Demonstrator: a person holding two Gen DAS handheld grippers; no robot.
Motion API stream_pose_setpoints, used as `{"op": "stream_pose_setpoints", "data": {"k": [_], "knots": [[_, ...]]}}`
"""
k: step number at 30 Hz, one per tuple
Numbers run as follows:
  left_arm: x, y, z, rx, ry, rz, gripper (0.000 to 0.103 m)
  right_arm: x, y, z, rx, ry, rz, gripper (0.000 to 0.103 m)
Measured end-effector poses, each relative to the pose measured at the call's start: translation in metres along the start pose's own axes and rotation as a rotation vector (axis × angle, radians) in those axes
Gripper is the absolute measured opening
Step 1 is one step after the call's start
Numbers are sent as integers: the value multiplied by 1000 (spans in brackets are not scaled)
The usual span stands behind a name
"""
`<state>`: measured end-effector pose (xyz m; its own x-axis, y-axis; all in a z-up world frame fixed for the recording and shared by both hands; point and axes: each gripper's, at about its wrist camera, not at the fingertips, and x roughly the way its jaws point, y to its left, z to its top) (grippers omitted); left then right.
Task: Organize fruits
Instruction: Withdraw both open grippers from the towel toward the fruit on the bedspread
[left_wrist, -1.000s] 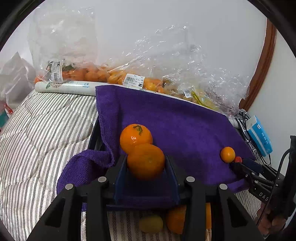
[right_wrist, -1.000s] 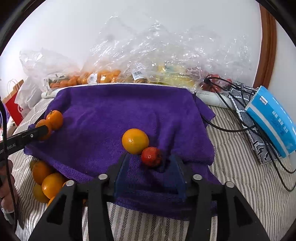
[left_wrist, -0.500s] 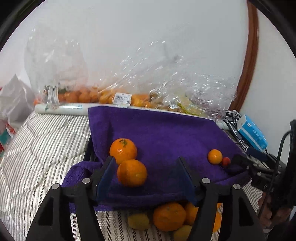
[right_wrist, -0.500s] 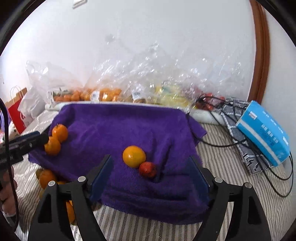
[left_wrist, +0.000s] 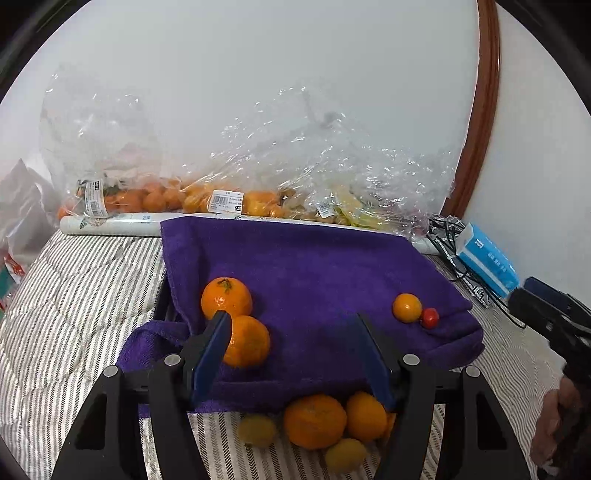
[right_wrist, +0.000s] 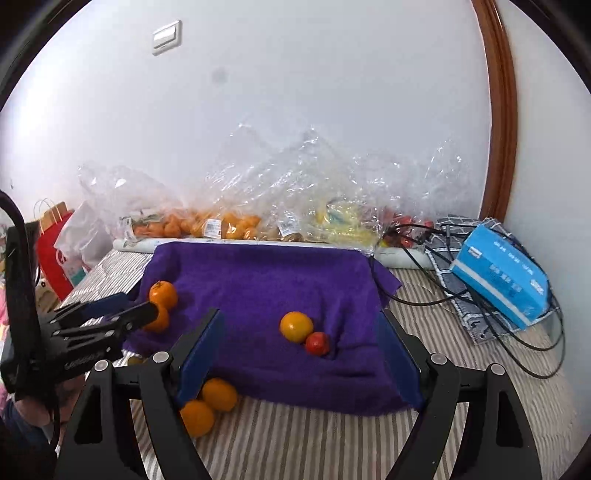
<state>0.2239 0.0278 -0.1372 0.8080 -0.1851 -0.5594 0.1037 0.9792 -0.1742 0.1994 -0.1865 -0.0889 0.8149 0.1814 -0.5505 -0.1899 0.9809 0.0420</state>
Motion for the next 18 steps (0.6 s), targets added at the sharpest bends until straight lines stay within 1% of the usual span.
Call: {"op": "stream_pose_setpoints", "data": {"k": [4, 6, 7, 9, 12, 14, 18], "knots": [[-3, -1, 0, 24, 2, 15, 65, -24, 6, -6, 22, -29, -27, 82], [-8, -2, 4, 47, -5, 21, 65, -31, 7, -6, 43, -10, -12, 82], [-13, -2, 7, 51, -22, 24, 65, -35, 7, -6, 52, -1, 4, 82], [-26, 1, 11, 51, -39, 25, 65, -47, 9, -6, 58, -5, 20, 82], [-46, 6, 9, 60, -32, -2, 65, -61, 15, -5, 44, -18, 7, 80], [-56, 9, 6, 75, -37, -6, 65, -69, 17, -5, 62, -27, 24, 79], [-71, 16, -3, 79, -21, 18, 65, -73, 25, -7, 89, -23, 63, 73]]}}
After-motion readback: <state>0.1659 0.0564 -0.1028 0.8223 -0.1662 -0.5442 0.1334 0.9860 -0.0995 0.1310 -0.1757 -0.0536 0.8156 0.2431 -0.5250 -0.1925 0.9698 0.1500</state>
